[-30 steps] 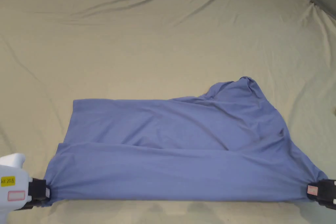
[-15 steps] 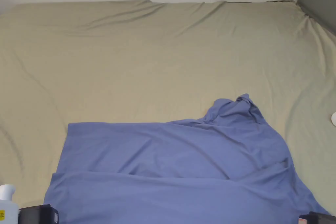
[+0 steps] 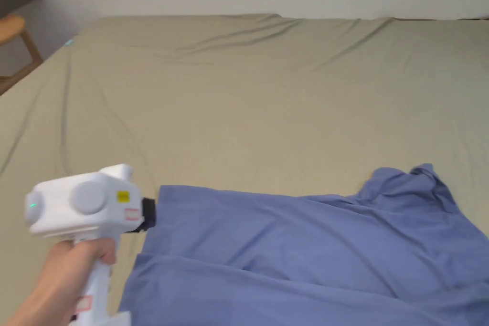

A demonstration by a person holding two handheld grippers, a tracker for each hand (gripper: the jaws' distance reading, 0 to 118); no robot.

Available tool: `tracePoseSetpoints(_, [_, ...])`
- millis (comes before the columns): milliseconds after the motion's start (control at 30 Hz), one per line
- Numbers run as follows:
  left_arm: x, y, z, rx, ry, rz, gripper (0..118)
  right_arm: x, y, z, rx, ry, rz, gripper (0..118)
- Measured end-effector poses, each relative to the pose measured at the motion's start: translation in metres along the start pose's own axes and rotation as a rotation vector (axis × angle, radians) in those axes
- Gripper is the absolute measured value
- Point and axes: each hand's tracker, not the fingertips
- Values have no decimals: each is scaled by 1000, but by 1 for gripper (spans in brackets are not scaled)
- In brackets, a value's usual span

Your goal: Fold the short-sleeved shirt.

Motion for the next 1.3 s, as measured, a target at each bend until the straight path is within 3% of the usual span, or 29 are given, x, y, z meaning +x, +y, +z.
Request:
tracePoseSetpoints(67, [3,30,-27,2,36,-9,5,-7,8,-10,-8,-14,26,0])
tracePoseSetpoints(100, [3,42,-40,-1,49,-14,35,-10,13,-15,-20,-20,33,0])
tracePoseSetpoints(133, [2,55,-57,-32,73,-32,85,-11,17,-20,-23,-17,40,0])
tracePoseSetpoints(167, [0,66,-80,-111,81,-53,118,-11,20,-26,-31,-25,42,0])
tracePoseSetpoints(200, [-3,77,-93,-15,57,-57,112,-10,24,-31,-39,-32,46,0])
tracePoseSetpoints(267, [-8,93,-130,-132,84,-35,109,-8,33,-45,-52,-56,43,0])
tracePoseSetpoints(433, [-7,98,-162,-180,134,-16,105,-4,53,-73,-90,-86,35,0])
tracePoseSetpoints(467, [3,94,-153,-182,140,-11,81,-4,57,-79,-97,-92,48,0])
tracePoseSetpoints(533, [1,87,-147,-172,103,-38,15,-4,68,-90,-103,-114,63,0])
tracePoseSetpoints(567, [3,86,-148,-181,126,-64,2,-3,74,-95,-104,-113,67,0])
tracePoseSetpoints(667, [2,91,-141,-147,95,-43,2,-8,94,-107,-107,-132,107,0])
tracePoseSetpoints(800, [7,88,-126,-148,67,-5,2,-5,123,-131,-99,-132,147,30])
tracePoseSetpoints(867, [17,89,-118,-128,80,-23,2,-2,133,-151,-129,-149,147,104])
tracePoseSetpoints(900, [19,87,-118,-131,86,-28,2,-1,137,-154,-127,-144,146,113])
tracePoseSetpoints(1000, [20,86,-119,-124,80,5,3,6,148,-178,-184,-175,119,113])
tracePoseSetpoints(1100, [21,80,-117,-131,77,25,3,21,161,-215,-259,-146,91,113])
tracePoseSetpoints(1200, [20,84,-122,-134,85,19,3,17,154,-228,-304,-190,157,110])
tracePoseSetpoints(1233, [20,82,-123,-138,87,17,3,16,152,-233,-303,-199,187,100])
tracePoseSetpoints(1267, [27,84,-124,-146,92,9,3,16,151,-234,-295,-198,198,67])
tracePoseSetpoints(1300, [27,82,-123,-148,96,8,3,12,149,-224,-273,-200,195,47])
